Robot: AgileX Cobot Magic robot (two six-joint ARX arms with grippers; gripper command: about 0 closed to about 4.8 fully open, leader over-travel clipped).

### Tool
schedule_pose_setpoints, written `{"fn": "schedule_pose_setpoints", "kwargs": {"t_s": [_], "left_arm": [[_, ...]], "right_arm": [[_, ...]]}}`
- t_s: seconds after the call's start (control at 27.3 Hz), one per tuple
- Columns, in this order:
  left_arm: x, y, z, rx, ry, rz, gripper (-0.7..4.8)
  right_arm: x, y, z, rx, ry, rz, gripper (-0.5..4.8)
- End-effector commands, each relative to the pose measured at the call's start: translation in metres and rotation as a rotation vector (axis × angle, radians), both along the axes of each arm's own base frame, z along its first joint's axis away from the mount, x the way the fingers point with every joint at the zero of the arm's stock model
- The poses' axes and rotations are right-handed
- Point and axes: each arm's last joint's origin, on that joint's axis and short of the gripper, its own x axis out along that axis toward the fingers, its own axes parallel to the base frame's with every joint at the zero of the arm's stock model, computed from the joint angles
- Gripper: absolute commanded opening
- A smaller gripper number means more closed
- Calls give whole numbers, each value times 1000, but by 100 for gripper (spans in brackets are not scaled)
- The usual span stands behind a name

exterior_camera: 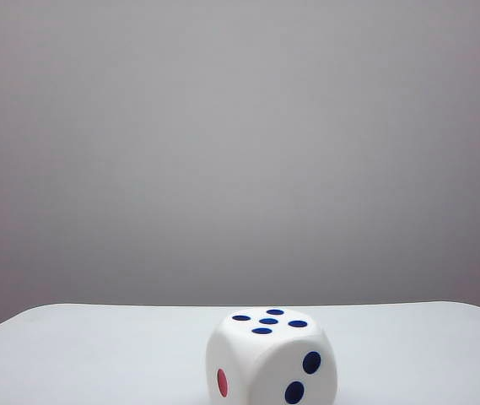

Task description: Pick up the dice on the table and roll the dice.

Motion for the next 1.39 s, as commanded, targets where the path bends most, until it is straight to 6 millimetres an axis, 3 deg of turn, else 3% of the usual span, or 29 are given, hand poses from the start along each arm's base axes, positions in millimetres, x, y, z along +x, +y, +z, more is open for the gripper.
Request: {"fn": "schedule_pose_setpoints", "kwargs": {"t_s": [0.04,0.18,0.29,0.51,0.66,0.77,1.39], "left_arm": [[-1,0,-12,-63,-45,3,-5],[-1,0,-34,-77,-114,4,-5],[2,0,-45,-71,-68,-1,-5],[6,-1,-74,6,61,0,-5],[6,0,-86,30,160,32,-5],[6,0,-87,32,172,32,-4],[5,0,-86,30,168,20,-1]], "right_arm": [[-4,-1,-15,58,-75,2,-7],[-13,-2,-32,66,-109,1,-6],[-18,-4,-42,56,-71,-11,-6],[-13,-4,-81,36,94,-42,-6],[-14,-7,-90,13,184,-121,-4],[-14,-9,-94,1,225,-187,4],[-14,-8,-94,-23,223,-175,3]]}}
